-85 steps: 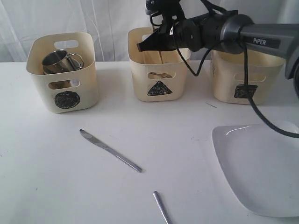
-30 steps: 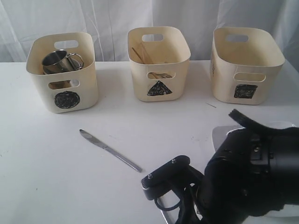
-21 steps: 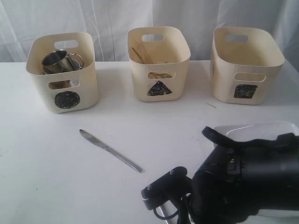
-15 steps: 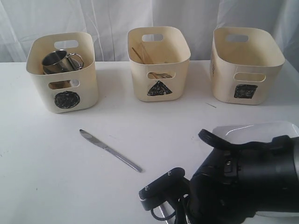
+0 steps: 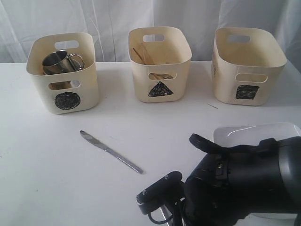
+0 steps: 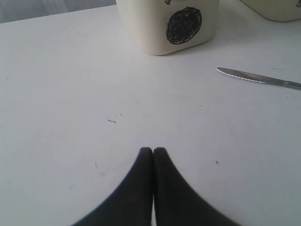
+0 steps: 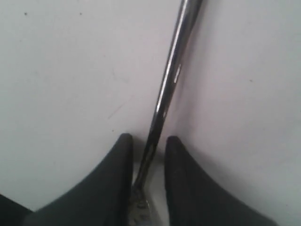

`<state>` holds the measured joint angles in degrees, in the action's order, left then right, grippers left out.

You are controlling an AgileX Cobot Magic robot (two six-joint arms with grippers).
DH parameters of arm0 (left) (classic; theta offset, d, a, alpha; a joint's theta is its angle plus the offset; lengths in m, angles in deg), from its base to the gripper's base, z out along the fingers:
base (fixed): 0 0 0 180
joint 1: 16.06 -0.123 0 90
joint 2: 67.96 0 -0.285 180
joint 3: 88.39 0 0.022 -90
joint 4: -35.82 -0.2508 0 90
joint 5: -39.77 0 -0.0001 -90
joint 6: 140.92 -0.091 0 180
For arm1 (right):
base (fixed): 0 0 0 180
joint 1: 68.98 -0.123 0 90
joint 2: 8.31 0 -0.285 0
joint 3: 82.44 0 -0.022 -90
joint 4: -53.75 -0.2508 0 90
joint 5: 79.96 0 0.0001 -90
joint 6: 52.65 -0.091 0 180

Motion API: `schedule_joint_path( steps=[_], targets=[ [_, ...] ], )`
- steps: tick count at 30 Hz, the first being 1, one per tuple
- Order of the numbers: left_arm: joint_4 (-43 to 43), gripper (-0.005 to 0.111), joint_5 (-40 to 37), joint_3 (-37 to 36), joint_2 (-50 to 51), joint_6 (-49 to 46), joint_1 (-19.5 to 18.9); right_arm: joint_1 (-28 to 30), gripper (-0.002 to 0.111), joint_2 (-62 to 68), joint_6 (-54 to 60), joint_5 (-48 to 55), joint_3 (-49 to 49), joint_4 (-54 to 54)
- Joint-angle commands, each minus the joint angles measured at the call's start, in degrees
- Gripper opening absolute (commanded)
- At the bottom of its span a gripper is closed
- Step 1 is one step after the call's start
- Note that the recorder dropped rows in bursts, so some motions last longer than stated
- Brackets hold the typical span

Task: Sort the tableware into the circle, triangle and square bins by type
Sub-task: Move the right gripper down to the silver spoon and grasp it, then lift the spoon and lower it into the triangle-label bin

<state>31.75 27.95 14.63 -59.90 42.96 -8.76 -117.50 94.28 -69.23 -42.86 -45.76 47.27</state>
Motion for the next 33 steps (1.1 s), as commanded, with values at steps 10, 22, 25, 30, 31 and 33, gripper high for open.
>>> schedule_joint_path(
  steps=[10,22,25,30,31,33],
  targets=[
    [0.4,0.0,-0.3,-0.2,-0.3,0.2,0.1,-0.1,0.0,-0.9,1.0,-10.5,0.6,-3.4],
    [0.4,0.0,-0.3,-0.2,-0.3,0.2,0.1,3.4,0.0,-10.8,1.5,-21.4,-0.9,0.5],
    [0.4,0.0,-0.3,-0.2,-0.3,0.2,0.1,8.6,0.0,-10.6,1.5,-22.3,-4.1,6.5],
    [0.4,0.0,-0.3,-0.2,-0.3,0.2,0.1,16.8,0.0,-8.8,1.7,-24.4,-12.2,14.8],
    [0.4,0.0,-0.3,-0.2,-0.3,0.2,0.1,18.1,0.0,-8.0,2.1,-25.3,-14.0,15.8],
    [0.4,0.0,-0.3,-0.2,-0.3,0.2,0.1,20.2,0.0,-6.0,3.4,-26.7,-17.5,16.8]
  ],
)
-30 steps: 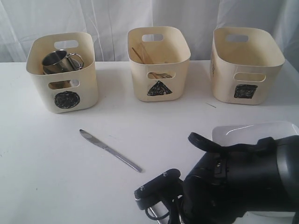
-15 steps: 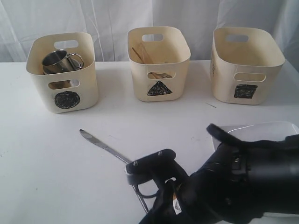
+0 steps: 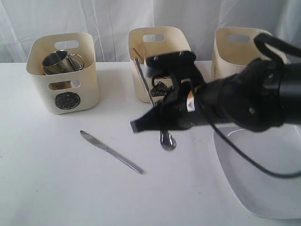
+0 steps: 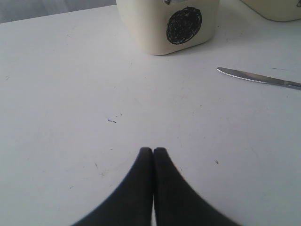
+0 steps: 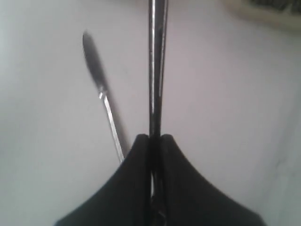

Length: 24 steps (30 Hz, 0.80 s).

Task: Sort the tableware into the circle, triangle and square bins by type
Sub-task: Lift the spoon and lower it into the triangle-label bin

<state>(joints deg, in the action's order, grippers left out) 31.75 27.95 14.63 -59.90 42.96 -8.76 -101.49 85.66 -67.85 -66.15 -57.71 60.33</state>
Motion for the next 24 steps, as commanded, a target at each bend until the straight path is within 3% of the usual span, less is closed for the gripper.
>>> schedule_joint_path(
  steps=[1,14,24],
  targets=[
    [0.4,0.0,-0.3,-0.2,-0.3,0.2,0.1,5.3,0.0,3.9,3.0,-3.9,-7.5,4.0],
    [0.4,0.0,-0.3,-0.2,-0.3,0.1,0.1,13.7,0.0,20.4,8.9,-17.0,-28.3,4.0],
    [0.4,0.0,-0.3,-0.2,-0.3,0.1,0.1,15.9,0.0,34.8,21.3,-17.3,-44.8,-1.8]
  ],
)
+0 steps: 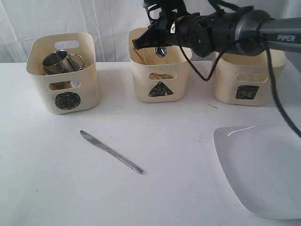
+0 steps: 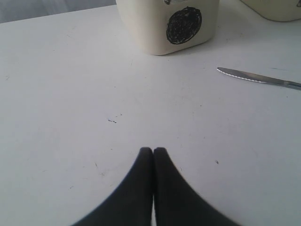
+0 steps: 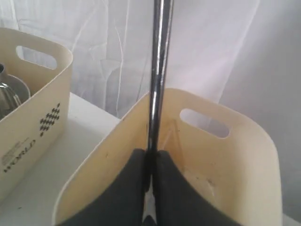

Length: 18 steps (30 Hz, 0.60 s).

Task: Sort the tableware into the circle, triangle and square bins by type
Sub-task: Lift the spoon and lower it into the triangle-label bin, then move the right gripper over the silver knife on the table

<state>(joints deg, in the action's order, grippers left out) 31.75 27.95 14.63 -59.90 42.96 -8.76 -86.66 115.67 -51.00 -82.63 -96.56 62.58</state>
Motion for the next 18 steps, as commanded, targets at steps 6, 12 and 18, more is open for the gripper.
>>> schedule_joint_path(
  steps=[6,12,18],
  targets=[
    [0.4,0.0,-0.3,-0.2,-0.3,0.1,0.1,2.8,0.002,14.6,6.1,8.0,-18.6,-6.2],
    [0.4,0.0,-0.3,-0.2,-0.3,0.1,0.1,3.0,0.033,15.0,7.8,10.4,-20.2,-6.3],
    [0.4,0.0,-0.3,-0.2,-0.3,0.1,0.1,2.9,0.033,10.0,11.6,25.1,-19.3,-6.2]
  ],
)
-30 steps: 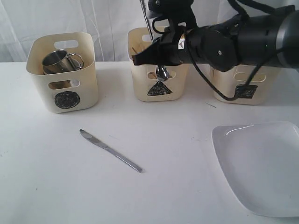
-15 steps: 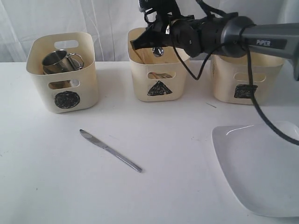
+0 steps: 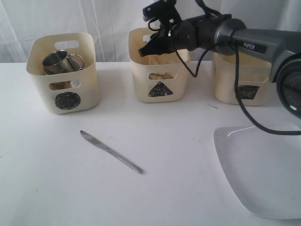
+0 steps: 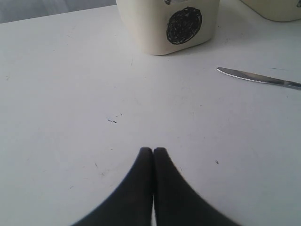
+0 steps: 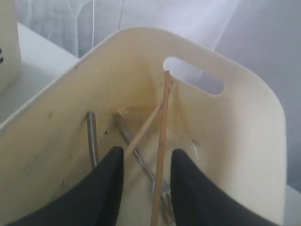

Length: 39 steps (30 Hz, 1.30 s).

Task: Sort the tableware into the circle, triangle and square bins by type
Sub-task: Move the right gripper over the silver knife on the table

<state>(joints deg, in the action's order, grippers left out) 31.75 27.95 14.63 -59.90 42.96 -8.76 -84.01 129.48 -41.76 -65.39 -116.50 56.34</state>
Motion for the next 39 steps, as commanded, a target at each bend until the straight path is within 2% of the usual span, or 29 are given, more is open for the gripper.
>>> schedule_joint_path(
  steps=[1,13,21,25,28,32,39],
  targets=[
    [0.4,0.0,-0.3,-0.2,-0.3,0.1,0.1,0.1,0.033,-4.9,2.4,9.9,1.1,0.2],
    [0.4,0.0,-0.3,-0.2,-0.3,0.1,0.1,-3.1,0.033,-19.3,6.1,25.9,16.3,0.4],
    [0.4,0.0,-0.3,-0.2,-0.3,0.1,0.1,-12.8,0.033,-20.8,11.1,44.7,19.5,-1.1],
    [0.4,0.0,-0.3,-0.2,-0.3,0.1,0.1,-17.3,0.034,-18.7,11.1,45.8,19.5,-1.1],
    [0.4,0.0,-0.3,-0.2,-0.3,0.1,0.1,-19.4,0.04,-16.4,11.0,46.2,19.5,-1.1],
    [0.4,0.0,-0.3,-0.2,-0.3,0.1,0.1,-20.4,0.047,-13.2,11.0,46.0,19.5,-1.1],
    [0.4,0.0,-0.3,-0.2,-0.3,0.1,0.1,-20.4,0.047,-8.3,13.4,44.1,19.5,-1.1]
  ],
)
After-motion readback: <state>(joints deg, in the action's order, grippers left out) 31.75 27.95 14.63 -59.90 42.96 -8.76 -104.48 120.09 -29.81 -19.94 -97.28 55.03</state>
